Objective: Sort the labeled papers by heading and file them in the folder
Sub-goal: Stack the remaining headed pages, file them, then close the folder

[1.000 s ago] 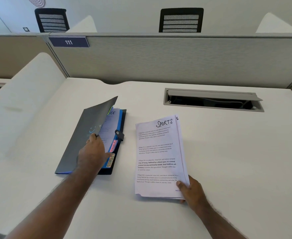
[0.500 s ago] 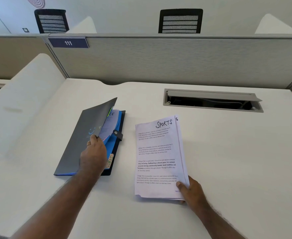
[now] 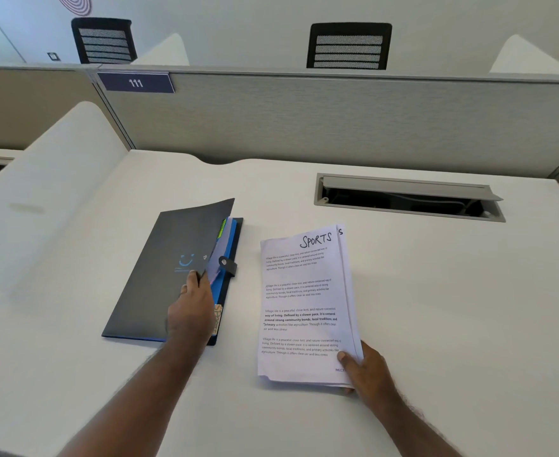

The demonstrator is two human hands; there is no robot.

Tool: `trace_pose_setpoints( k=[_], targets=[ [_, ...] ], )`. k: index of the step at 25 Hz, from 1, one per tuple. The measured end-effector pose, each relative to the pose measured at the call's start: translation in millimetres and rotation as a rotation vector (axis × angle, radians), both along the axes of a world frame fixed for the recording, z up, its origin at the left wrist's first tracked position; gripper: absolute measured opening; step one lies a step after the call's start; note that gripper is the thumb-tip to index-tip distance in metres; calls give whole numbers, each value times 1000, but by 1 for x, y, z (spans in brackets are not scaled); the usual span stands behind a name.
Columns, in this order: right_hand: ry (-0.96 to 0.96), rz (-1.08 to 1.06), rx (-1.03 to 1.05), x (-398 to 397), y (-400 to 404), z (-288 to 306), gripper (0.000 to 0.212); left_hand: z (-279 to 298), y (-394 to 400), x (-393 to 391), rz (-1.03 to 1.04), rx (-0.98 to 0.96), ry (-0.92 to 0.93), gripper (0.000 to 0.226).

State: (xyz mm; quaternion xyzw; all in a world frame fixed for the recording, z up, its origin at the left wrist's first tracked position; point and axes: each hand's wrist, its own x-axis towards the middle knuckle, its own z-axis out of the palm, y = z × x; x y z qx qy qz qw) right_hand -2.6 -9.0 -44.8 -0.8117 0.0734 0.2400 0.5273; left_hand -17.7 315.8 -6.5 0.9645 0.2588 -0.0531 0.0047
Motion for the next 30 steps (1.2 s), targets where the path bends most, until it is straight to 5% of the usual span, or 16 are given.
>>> trace_pose_setpoints(
  k=[7, 17, 20, 30],
  targets=[
    [5, -12, -24, 0, 2, 5, 16, 3, -2, 0, -61, 20, 100, 73],
    [126, 21, 221, 23, 1, 41, 21, 13, 31, -8, -11, -210, -119, 95],
    [147, 65, 335, 38, 19, 80, 17, 18, 35, -11, -14, -243, -143, 88],
    [248, 205, 200, 79, 84, 142, 24, 36, 29, -2, 43, -322, -120, 71]
  ],
)
